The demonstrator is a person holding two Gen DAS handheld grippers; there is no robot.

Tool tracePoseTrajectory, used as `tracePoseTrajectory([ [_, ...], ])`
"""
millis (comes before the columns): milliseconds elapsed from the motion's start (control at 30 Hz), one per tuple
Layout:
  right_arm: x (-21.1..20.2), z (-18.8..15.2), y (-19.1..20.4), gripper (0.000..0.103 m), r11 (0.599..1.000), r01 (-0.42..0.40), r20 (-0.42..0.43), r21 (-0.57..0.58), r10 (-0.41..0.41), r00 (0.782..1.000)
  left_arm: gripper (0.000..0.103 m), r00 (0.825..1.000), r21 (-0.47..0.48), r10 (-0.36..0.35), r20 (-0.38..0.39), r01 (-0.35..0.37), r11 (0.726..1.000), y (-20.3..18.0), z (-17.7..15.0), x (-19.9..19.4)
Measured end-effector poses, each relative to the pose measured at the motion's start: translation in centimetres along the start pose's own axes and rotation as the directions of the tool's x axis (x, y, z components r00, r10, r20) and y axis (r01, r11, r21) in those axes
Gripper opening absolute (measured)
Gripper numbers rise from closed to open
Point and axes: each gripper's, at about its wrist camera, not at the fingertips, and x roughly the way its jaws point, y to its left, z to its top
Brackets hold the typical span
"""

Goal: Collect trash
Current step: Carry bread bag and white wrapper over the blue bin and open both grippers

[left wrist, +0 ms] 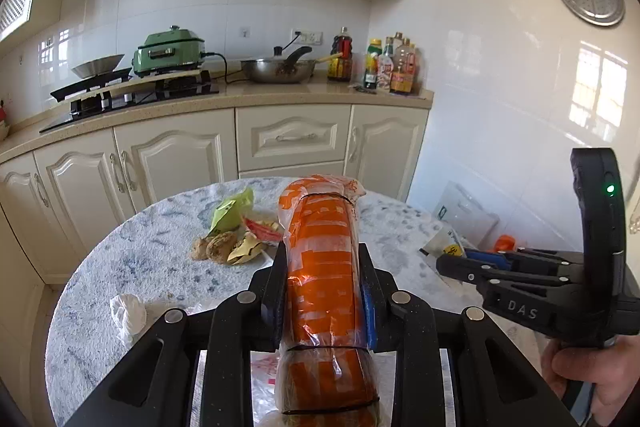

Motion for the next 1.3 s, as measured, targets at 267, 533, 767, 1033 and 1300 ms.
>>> tracePoseTrajectory([
  [267,-6.7,0.5,-1.0,0.017,1.000,0.017,0.116,0.008,-0.018,0.993,0.025,0.997,0.008,-0.035,0.065,0.035,0.999,-3.5,0.3,-3.5],
  [533,-13.1,0.2,-3.5,0.017,0.997,0.071,0.213,0.031,-0.076,0.974,0.026,0.987,0.048,-0.116,0.113,0.111,0.993,-8.2,0.8,-5.9],
  [767,-17.0,-1.3,-7.6,0.018,0.985,0.144,0.241,0.099,-0.164,0.957,0.026,0.969,0.091,-0.218,0.114,0.208,0.974,-13.3,1.1,-5.7],
  [1033,-20.8,-5.1,-15.3,0.018,0.936,0.255,0.207,0.243,-0.307,0.929,0.026,0.934,0.144,-0.353,0.042,0.344,0.928,-20.1,0.6,-2.5],
  [1300,-19.6,-10.4,-23.2,0.018,0.870,0.320,0.071,0.375,-0.372,0.926,0.026,0.896,0.176,-0.421,-0.143,0.442,0.880,-26.8,-1.6,5.0],
])
